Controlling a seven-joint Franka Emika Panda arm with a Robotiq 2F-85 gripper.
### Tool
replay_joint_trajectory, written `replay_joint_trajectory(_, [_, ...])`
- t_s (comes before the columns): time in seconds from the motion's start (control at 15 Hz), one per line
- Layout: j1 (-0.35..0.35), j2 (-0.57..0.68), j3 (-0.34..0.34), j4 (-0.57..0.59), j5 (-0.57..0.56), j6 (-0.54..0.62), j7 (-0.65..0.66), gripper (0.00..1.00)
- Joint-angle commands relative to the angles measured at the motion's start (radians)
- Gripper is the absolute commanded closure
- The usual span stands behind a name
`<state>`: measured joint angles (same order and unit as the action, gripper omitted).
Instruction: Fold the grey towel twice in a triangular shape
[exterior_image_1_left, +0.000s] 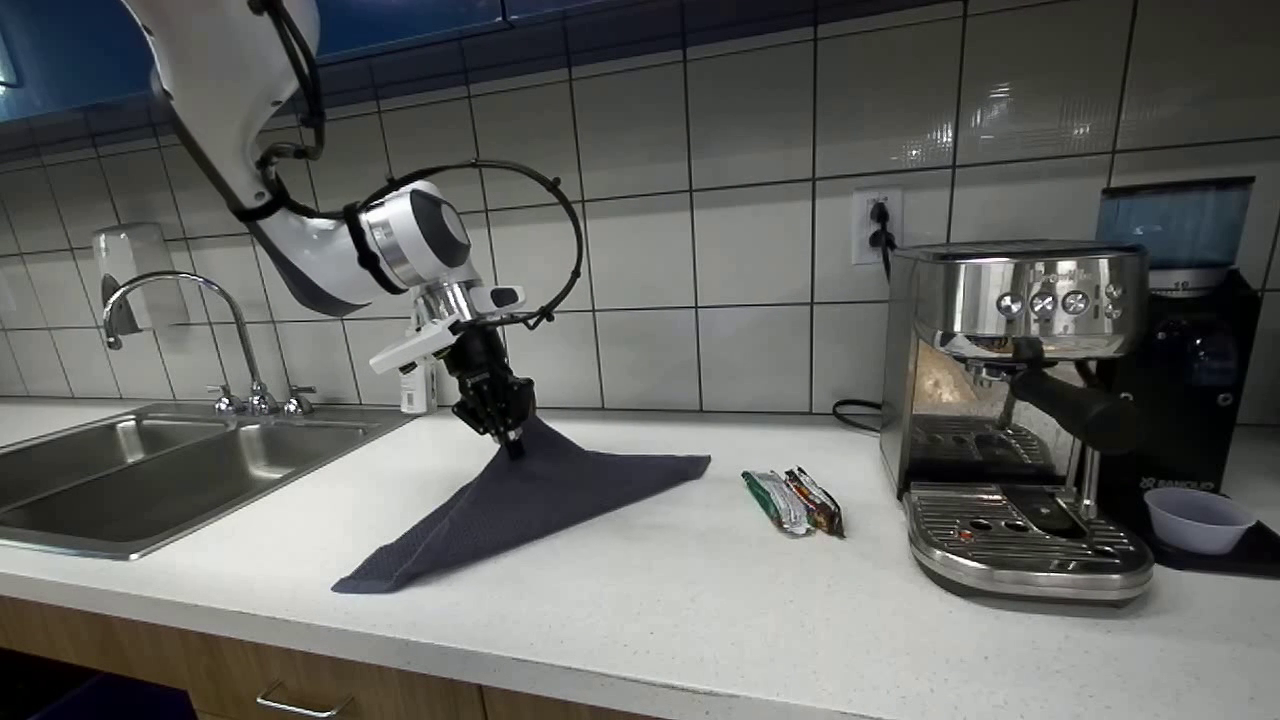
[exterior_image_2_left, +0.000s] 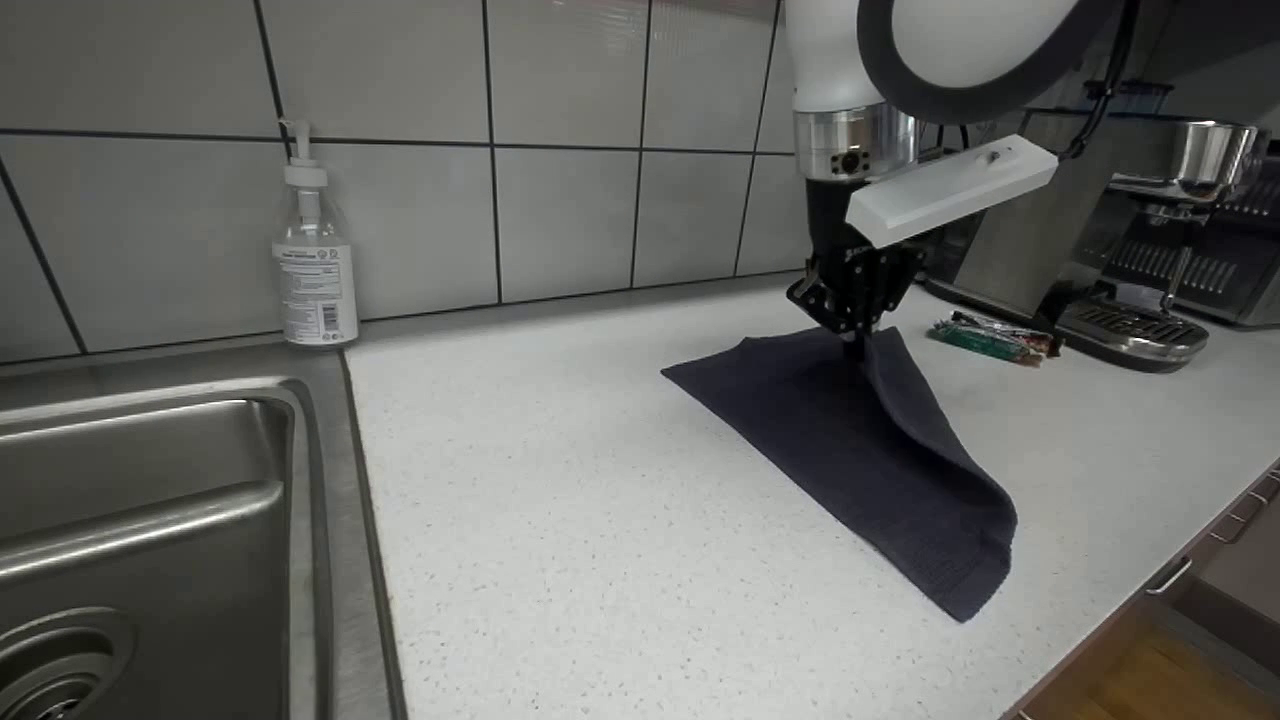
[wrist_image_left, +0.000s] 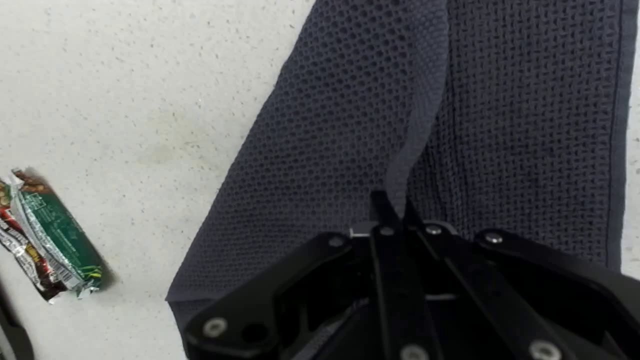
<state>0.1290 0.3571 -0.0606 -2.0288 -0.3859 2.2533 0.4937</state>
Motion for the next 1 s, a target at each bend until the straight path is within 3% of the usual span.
replay_joint_trajectory(0.0, [0.013,0.038,0.007,0.076,0.023,-0.050,-0.038,0.99])
replay_joint_trajectory(0.93, [0.052,0.124,0.013,0.199,0.024,-0.045,-0.096,0.99])
